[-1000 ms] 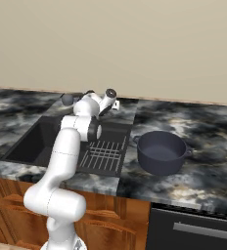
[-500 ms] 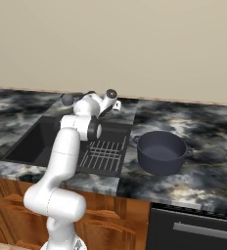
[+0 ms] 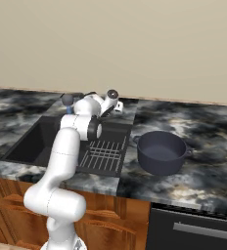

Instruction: Dump the lime from the pot into the sink. Then turn on the water and wash the lime. Then turn off the water and put the lime back in the pot.

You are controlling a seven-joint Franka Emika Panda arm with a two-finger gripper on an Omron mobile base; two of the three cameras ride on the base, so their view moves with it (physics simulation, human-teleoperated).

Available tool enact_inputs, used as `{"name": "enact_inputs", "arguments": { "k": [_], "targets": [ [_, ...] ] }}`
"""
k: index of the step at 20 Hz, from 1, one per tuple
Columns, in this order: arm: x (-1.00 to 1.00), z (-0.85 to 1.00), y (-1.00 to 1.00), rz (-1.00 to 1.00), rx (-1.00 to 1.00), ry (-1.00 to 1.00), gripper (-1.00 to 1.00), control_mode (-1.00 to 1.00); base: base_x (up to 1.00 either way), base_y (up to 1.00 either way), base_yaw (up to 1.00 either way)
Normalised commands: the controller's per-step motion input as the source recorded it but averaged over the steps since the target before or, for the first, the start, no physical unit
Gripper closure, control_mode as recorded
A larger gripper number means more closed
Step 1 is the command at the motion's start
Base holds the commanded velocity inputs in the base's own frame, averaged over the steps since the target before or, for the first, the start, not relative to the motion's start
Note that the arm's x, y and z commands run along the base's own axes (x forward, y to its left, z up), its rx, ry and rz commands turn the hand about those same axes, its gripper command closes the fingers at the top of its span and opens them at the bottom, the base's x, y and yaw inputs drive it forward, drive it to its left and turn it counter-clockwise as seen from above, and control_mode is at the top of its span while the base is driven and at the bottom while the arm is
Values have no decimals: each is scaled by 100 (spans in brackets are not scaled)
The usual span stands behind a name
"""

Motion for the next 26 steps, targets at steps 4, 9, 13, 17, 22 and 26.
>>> {"name": "enact_inputs", "arguments": {
  "k": [4,9,13,17,22,26],
  "targets": [
    [-19,-34,-99,-5,0,5,100,-100,0,0,0],
    [-16,-33,-86,-4,0,5,100,-100,0,0,0],
    [-10,-14,-48,-1,1,3,-100,-100,0,0,0],
    [-2,-1,-22,0,4,1,-100,-100,0,0,0],
    [0,9,-6,0,10,0,-100,-100,0,0,0],
    [-5,31,-19,0,11,-1,-100,-100,0,0,0]
  ]
}}
